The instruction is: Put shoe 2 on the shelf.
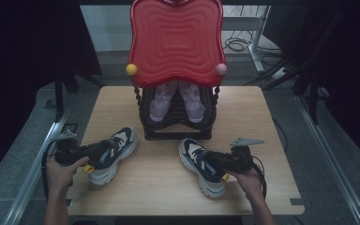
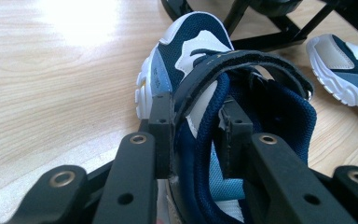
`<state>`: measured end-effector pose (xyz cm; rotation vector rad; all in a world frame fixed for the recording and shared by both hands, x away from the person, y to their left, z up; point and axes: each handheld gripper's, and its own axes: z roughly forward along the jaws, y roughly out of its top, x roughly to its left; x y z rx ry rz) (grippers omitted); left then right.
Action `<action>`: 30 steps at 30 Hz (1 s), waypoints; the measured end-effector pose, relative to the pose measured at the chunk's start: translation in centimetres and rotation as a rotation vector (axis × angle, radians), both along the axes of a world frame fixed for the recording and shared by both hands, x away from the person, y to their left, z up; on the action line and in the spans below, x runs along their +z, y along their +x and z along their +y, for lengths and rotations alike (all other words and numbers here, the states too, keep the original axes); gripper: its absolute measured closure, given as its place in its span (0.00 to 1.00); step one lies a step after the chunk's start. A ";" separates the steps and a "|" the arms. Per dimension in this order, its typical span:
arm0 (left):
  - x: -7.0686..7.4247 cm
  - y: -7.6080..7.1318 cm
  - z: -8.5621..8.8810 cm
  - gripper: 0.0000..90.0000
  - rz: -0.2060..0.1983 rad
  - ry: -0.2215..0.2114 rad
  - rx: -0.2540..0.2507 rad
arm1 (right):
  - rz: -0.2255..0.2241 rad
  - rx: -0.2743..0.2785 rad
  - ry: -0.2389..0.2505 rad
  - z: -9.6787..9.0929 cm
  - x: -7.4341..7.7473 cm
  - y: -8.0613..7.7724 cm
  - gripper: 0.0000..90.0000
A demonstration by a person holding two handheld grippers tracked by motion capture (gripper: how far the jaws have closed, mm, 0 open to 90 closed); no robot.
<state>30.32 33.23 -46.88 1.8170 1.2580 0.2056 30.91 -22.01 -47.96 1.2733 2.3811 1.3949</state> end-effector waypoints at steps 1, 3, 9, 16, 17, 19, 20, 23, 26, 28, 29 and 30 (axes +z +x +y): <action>0.1 -0.1 0.0 0.79 -0.003 -0.005 0.001 | -0.002 0.000 0.005 -0.1 0.0 0.0 0.81; 0.2 -0.2 0.0 0.79 -0.010 -0.016 0.004 | -0.005 -0.007 0.014 -0.4 0.1 -0.1 0.81; 0.4 -0.4 -0.2 0.79 -0.023 -0.044 0.001 | -0.031 -0.037 0.045 -1.2 0.3 -0.7 0.81; 1.0 -0.9 -0.8 0.79 -0.045 -0.072 -0.020 | -0.052 -0.065 0.083 -2.2 0.4 -1.3 0.81; 1.1 -1.0 -0.9 0.79 -0.047 -0.074 -0.018 | -0.056 -0.068 0.088 -2.3 0.5 -1.4 0.81; 1.2 -1.2 -0.9 0.79 -0.051 -0.077 -0.017 | -0.065 -0.074 0.100 -2.6 0.5 -1.6 0.81; 1.3 -1.2 -0.9 0.79 -0.052 -0.077 -0.016 | -0.068 -0.078 0.104 -2.8 0.5 -1.6 0.81; 1.2 -1.2 -1.0 0.79 -0.052 -0.080 -0.008 | -0.068 -0.097 0.115 -3.2 0.5 -1.8 0.81; 1.1 -1.2 -0.9 0.79 -0.048 -0.082 0.003 | -0.073 -0.110 0.122 -3.6 0.5 -2.0 0.81; 1.1 -1.2 -0.9 0.79 -0.048 -0.087 0.007 | -0.075 -0.117 0.131 -3.9 0.4 -2.1 0.81; 1.1 -1.3 -0.8 0.79 -0.049 -0.091 0.008 | -0.079 -0.121 0.136 -4.1 0.4 -2.1 0.81; 1.1 -1.3 -0.8 0.79 -0.051 -0.096 0.010 | -0.079 -0.125 0.144 -4.3 0.4 -2.2 0.81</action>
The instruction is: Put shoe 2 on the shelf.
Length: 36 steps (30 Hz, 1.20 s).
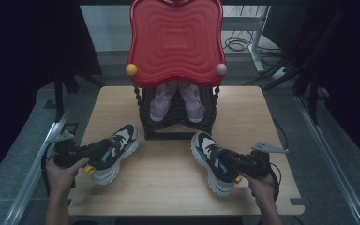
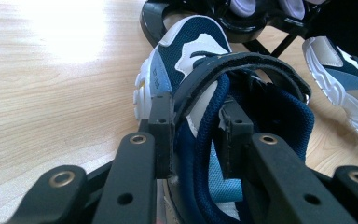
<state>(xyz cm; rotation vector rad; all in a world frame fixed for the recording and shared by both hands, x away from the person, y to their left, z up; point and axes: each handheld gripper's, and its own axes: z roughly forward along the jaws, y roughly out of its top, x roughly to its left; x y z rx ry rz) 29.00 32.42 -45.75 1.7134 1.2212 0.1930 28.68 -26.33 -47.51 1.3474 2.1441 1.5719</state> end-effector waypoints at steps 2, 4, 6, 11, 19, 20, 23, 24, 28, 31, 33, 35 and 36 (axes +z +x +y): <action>0.1 -0.1 0.0 0.79 -0.005 -0.006 0.003 | -0.002 -0.008 0.015 -0.3 0.0 -0.1 0.81; 0.3 -0.2 -0.1 0.79 -0.013 -0.008 0.005 | -0.012 -0.012 0.020 -0.6 0.1 -0.2 0.81; 0.4 -0.3 -0.1 0.79 -0.022 -0.015 0.009 | -0.012 -0.021 0.024 -0.8 0.2 -0.3 0.81; 0.8 -0.6 0.1 0.79 -0.042 -0.041 0.017 | -0.030 -0.040 0.037 -1.4 0.3 -0.4 0.81; 1.2 -0.9 0.5 0.79 -0.067 -0.076 0.027 | -0.050 -0.071 0.073 -2.4 0.7 -0.8 0.81; 1.2 -1.0 0.5 0.79 -0.070 -0.076 0.026 | -0.056 -0.078 0.076 -2.5 0.8 -0.8 0.81; 1.5 -1.1 0.5 0.79 -0.082 -0.084 0.032 | -0.064 -0.090 0.083 -2.8 0.9 -0.9 0.81; 1.6 -1.2 0.6 0.79 -0.088 -0.089 0.033 | -0.061 -0.096 0.090 -3.0 0.9 -0.9 0.81; 1.8 -1.4 0.7 0.79 -0.106 -0.107 0.041 | -0.077 -0.119 0.107 -3.5 1.1 -1.0 0.81; 1.9 -1.5 0.8 0.79 -0.124 -0.123 0.048 | -0.094 -0.137 0.118 -3.8 1.3 -1.2 0.81; 2.0 -1.6 0.7 0.79 -0.131 -0.125 0.049 | -0.110 -0.149 0.125 -4.1 1.4 -1.2 0.81; 2.1 -1.7 0.7 0.79 -0.140 -0.128 0.052 | -0.119 -0.161 0.142 -4.5 1.6 -1.3 0.81; 2.2 -1.7 0.6 0.79 -0.143 -0.129 0.054 | -0.126 -0.167 0.145 -4.6 1.6 -1.3 0.81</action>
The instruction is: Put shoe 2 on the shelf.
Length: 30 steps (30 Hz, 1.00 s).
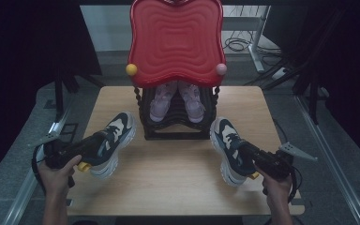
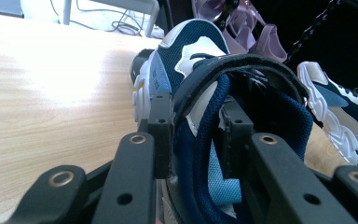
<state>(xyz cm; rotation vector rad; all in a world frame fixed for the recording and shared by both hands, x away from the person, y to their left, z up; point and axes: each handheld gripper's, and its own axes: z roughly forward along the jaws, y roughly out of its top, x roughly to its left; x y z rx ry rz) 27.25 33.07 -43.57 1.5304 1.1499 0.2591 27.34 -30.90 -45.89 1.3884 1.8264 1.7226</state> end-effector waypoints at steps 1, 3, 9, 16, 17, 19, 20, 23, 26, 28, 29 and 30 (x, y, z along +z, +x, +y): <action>0.1 0.0 0.0 0.79 -0.006 -0.002 0.003 | -0.002 -0.003 0.004 -0.1 0.1 0.0 0.81; 0.2 -0.1 -0.1 0.79 -0.014 -0.008 0.003 | -0.010 -0.017 0.012 -0.4 0.2 -0.1 0.81; 0.2 -0.2 -0.2 0.79 -0.025 -0.024 0.020 | -0.030 -0.039 0.041 -1.2 0.5 0.1 0.81; 0.4 -0.2 -0.5 0.79 -0.042 -0.047 0.043 | -0.056 -0.060 0.053 -2.0 1.5 0.8 0.81; 0.5 -0.2 -0.5 0.79 -0.043 -0.048 0.046 | -0.064 -0.063 0.055 -2.2 1.5 1.0 0.81; 0.6 0.0 -0.7 0.79 -0.040 -0.048 0.048 | -0.064 -0.068 0.073 -2.5 1.6 1.2 0.81; 0.6 0.1 -0.8 0.79 -0.040 -0.045 0.052 | -0.068 -0.068 0.074 -2.6 1.7 1.4 0.81; 0.7 0.4 -1.1 0.79 -0.035 -0.035 0.061 | -0.074 -0.075 0.079 -2.7 2.0 1.8 0.81; 1.0 0.5 -1.3 0.79 -0.035 -0.030 0.071 | -0.079 -0.075 0.075 -2.8 2.4 2.1 0.81; 1.2 0.6 -1.3 0.79 -0.040 -0.025 0.079 | -0.084 -0.077 0.077 -2.8 2.6 2.5 0.81; 1.4 0.6 -1.3 0.79 -0.042 -0.021 0.081 | -0.085 -0.075 0.077 -2.8 2.8 2.6 0.81; 1.5 0.7 -1.3 0.79 -0.044 -0.019 0.085 | -0.081 -0.074 0.080 -2.8 2.9 2.7 0.80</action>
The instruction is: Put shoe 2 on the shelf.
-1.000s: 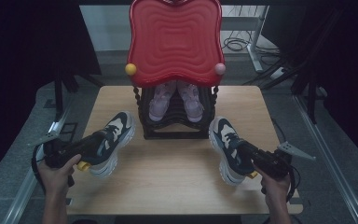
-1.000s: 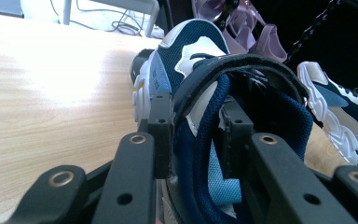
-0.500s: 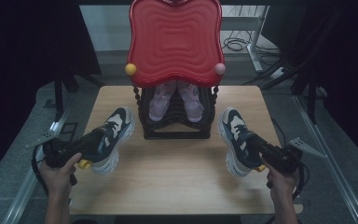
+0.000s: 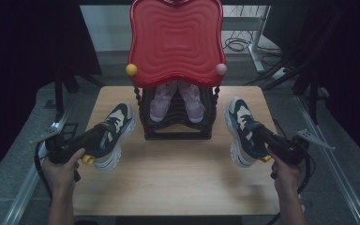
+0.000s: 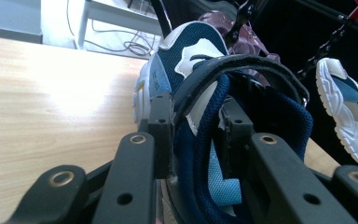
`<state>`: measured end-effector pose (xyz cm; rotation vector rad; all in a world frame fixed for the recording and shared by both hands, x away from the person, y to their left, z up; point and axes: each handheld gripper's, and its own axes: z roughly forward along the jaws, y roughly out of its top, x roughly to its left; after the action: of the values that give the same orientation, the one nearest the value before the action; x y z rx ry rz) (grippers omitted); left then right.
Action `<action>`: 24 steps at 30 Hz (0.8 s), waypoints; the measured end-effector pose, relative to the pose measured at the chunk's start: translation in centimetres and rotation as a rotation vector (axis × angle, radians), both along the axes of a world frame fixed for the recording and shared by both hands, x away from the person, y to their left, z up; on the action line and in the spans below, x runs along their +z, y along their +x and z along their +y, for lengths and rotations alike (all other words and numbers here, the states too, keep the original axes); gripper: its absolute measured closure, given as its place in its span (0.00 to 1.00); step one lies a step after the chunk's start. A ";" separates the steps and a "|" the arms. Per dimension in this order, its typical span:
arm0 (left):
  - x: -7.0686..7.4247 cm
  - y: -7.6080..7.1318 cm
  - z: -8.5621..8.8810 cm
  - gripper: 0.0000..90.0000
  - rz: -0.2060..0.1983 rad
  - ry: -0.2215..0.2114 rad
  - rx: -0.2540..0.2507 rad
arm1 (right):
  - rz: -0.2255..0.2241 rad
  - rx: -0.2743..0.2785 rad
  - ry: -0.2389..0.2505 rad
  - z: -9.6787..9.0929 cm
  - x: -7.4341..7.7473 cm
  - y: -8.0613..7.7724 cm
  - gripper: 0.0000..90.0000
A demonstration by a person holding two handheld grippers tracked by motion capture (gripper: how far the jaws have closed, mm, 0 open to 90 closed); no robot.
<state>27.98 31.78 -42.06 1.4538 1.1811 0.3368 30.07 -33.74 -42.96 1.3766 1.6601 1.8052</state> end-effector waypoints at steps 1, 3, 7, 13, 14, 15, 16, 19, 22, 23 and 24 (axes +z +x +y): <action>0.2 0.1 0.0 0.79 -0.001 0.000 0.006 | 0.000 0.000 -0.001 0.0 0.2 0.2 0.80; 0.5 0.2 0.1 0.79 -0.007 0.000 0.018 | -0.003 0.001 -0.003 0.1 0.5 0.4 0.80; 1.3 0.5 0.2 0.79 -0.022 -0.003 0.027 | -0.013 -0.004 0.001 0.2 1.0 0.6 0.80; 2.5 0.7 0.0 0.79 -0.056 -0.001 0.031 | -0.021 -0.017 -0.005 0.1 2.1 0.8 0.80; 2.7 0.8 0.0 0.79 -0.060 -0.001 0.032 | -0.022 -0.018 -0.004 0.1 2.3 0.8 0.80; 2.9 0.8 0.0 0.79 -0.063 -0.002 0.032 | -0.025 -0.018 -0.004 0.1 2.5 0.9 0.80; 3.0 0.9 0.0 0.79 -0.065 -0.005 0.031 | -0.027 -0.017 -0.005 0.1 2.7 0.9 0.80; 3.4 1.1 0.1 0.79 -0.072 -0.014 0.031 | -0.036 -0.021 -0.011 0.3 3.3 1.1 0.80; 3.6 1.5 0.3 0.79 -0.083 -0.030 0.039 | -0.046 -0.030 -0.011 0.5 3.9 1.3 0.80; 3.7 1.6 0.4 0.79 -0.083 -0.039 0.041 | -0.047 -0.030 -0.008 0.5 4.1 1.4 0.80; 3.8 1.7 0.5 0.79 -0.084 -0.046 0.042 | -0.047 -0.031 -0.006 0.5 4.2 1.5 0.80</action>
<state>29.71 32.24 -38.30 1.3635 1.1464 0.3935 31.59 -33.20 -38.74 1.3390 1.6104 1.7998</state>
